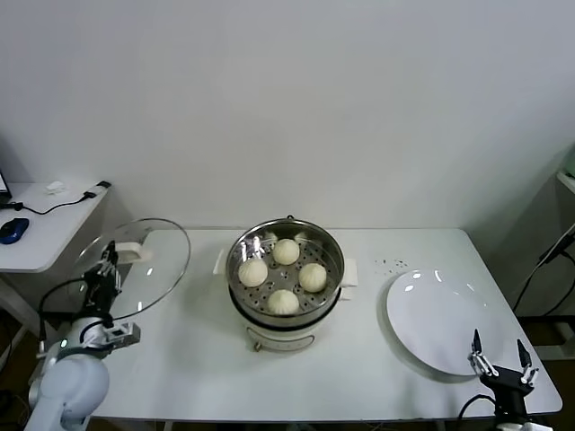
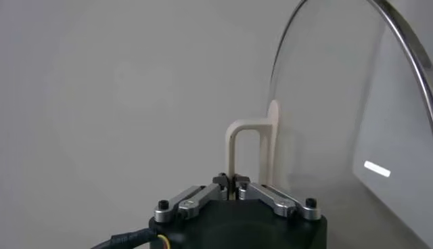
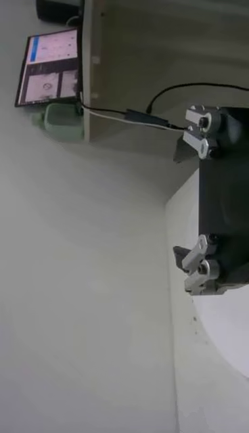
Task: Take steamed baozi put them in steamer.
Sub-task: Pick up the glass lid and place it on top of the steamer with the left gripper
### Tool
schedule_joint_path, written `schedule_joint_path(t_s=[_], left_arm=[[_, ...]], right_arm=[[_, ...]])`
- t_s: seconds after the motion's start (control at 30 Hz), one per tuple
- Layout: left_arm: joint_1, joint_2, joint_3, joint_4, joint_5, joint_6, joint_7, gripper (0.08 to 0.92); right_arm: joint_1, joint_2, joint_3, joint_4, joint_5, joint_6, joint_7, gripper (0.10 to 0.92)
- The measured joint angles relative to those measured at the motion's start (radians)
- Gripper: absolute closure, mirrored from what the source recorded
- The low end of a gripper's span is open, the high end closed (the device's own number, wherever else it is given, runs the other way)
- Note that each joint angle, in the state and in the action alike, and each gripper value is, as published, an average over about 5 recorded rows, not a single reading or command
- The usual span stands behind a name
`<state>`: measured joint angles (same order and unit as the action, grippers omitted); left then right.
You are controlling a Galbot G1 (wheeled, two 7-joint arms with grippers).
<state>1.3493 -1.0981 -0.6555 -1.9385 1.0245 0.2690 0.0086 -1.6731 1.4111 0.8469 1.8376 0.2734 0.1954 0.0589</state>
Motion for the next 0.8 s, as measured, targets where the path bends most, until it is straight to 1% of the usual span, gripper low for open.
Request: schedule_joint_path(t_s=[0.17, 0.33, 0.6, 0.8], left_arm=[[-0.037, 0.017, 0.090, -0.093, 0.014, 0.110, 0.059, 0.862], [-0.092, 0.015, 0.208, -0.141, 0.069, 0.211, 0.118, 0.862], [-0.193, -0.023, 0.396, -0.159, 0.171, 0.325, 0.199, 0.862], [-0.260, -0.073, 0.513, -0.148, 0.246, 0.378, 0.253, 0.862]], right_arm=[[0.001, 0.001, -0.014, 0.010, -0.020, -0.013, 0.011, 0.203], [0.008, 0.008, -0.032, 0.022, -0.044, -0.027, 0.019, 0.203], [0.018, 0.022, -0.055, 0.033, -0.075, -0.036, 0.025, 0.203], [0.020, 0.030, -0.059, 0.029, -0.085, -0.034, 0.029, 0.203]])
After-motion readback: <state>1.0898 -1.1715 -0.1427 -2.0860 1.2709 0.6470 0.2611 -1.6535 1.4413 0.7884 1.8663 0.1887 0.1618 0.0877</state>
